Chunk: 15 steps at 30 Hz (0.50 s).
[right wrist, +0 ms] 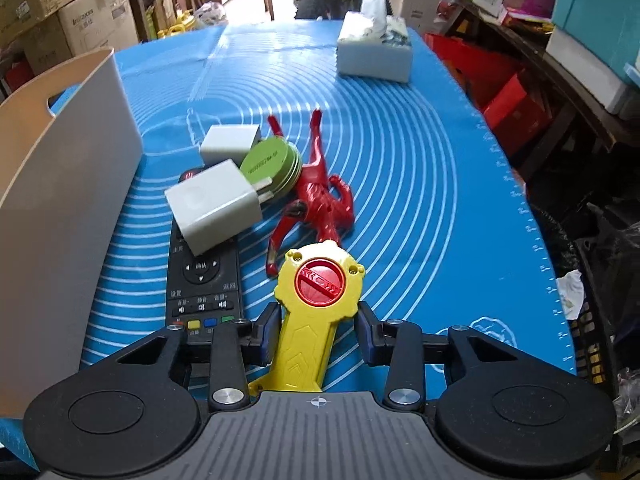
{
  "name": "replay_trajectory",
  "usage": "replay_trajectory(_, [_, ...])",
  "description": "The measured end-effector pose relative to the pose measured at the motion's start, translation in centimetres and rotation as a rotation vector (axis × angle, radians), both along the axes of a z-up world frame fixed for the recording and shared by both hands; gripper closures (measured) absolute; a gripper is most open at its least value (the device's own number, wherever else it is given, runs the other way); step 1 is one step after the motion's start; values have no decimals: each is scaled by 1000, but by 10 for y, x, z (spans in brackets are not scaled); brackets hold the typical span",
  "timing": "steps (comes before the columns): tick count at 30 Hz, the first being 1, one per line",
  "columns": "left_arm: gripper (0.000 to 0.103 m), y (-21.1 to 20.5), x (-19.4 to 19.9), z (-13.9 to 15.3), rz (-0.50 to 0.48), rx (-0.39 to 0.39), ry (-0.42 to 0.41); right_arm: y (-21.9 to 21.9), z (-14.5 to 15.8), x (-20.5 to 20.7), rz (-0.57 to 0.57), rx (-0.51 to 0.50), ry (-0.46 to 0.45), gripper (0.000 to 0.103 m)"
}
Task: Organize rigid objects
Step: 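Move the right tool to the yellow toy handle and grasp it, then carry the yellow toy handle into the basket with the right tool and release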
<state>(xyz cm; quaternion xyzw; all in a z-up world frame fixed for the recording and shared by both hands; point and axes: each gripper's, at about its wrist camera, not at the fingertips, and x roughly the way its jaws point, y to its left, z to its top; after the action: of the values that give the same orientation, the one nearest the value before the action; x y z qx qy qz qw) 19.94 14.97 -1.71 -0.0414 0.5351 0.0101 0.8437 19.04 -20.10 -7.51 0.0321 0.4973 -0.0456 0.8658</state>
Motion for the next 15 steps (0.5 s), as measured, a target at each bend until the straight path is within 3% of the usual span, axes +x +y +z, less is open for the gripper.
replay_trajectory(8, [98, 0, 0, -1, -1, -10, 0, -3, 31, -5, -36, 2, -100, 57])
replay_trajectory(15, [99, -1, 1, -1, -1, -12, 2, 12, 76, -3, -14, 2, -221, 57])
